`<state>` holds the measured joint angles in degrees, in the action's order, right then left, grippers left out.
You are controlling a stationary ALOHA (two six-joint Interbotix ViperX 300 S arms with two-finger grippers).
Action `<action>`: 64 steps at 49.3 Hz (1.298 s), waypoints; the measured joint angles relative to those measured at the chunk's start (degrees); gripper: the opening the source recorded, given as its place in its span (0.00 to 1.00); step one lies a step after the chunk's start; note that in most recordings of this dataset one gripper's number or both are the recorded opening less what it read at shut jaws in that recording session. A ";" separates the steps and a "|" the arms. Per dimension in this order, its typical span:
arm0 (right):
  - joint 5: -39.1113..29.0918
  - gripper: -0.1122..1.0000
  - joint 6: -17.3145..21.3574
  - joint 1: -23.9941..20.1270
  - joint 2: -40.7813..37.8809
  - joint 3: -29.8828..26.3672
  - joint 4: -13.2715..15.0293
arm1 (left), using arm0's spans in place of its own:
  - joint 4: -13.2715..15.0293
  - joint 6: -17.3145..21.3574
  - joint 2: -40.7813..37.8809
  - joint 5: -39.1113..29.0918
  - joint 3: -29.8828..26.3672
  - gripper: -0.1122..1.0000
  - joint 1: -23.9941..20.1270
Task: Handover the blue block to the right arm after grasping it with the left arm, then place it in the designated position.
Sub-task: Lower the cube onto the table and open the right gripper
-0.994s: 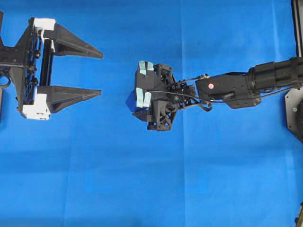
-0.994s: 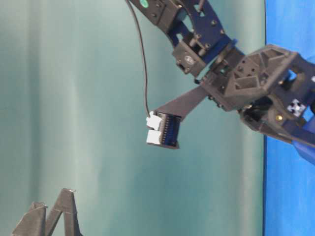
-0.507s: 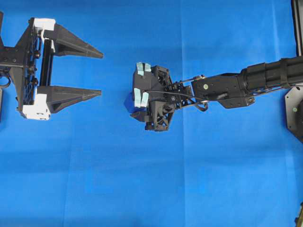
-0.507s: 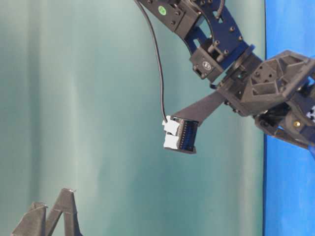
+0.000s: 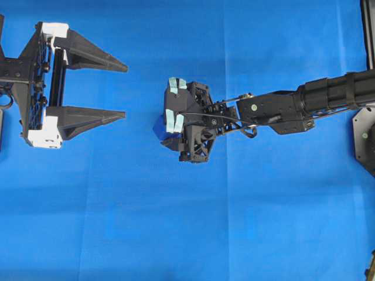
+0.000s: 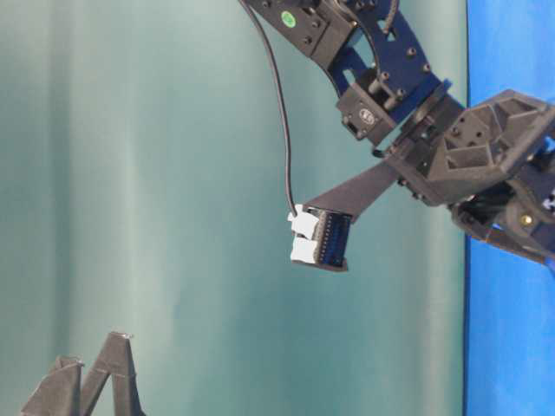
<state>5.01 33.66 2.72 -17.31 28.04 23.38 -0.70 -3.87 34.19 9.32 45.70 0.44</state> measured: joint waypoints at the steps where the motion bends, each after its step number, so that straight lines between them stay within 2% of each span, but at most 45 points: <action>1: 0.00 0.62 0.00 0.00 0.00 0.00 -0.09 | -0.09 0.00 0.00 0.09 0.00 0.94 0.00; 6: 0.00 0.85 0.00 0.09 -0.09 0.00 -0.53 | 0.00 -0.09 0.00 0.00 0.09 0.94 0.00; 8: 0.00 0.89 0.00 0.09 -0.09 0.00 -0.62 | 0.00 0.00 0.00 0.00 0.00 0.94 0.00; 16: 0.09 0.80 0.09 0.26 0.00 0.00 -0.70 | 0.00 0.00 0.00 0.00 0.00 0.94 0.00; 42: -0.62 0.81 0.09 0.26 1.58 -0.18 -0.88 | 0.00 -0.09 0.00 0.00 0.00 0.94 0.00; 64: -13.71 0.81 0.00 -1.32 16.35 -0.09 -0.97 | 0.00 0.00 0.00 0.09 0.00 0.94 0.00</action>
<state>-8.70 33.66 1.41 -0.97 27.95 22.41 -0.70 -3.87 34.19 9.40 45.70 0.44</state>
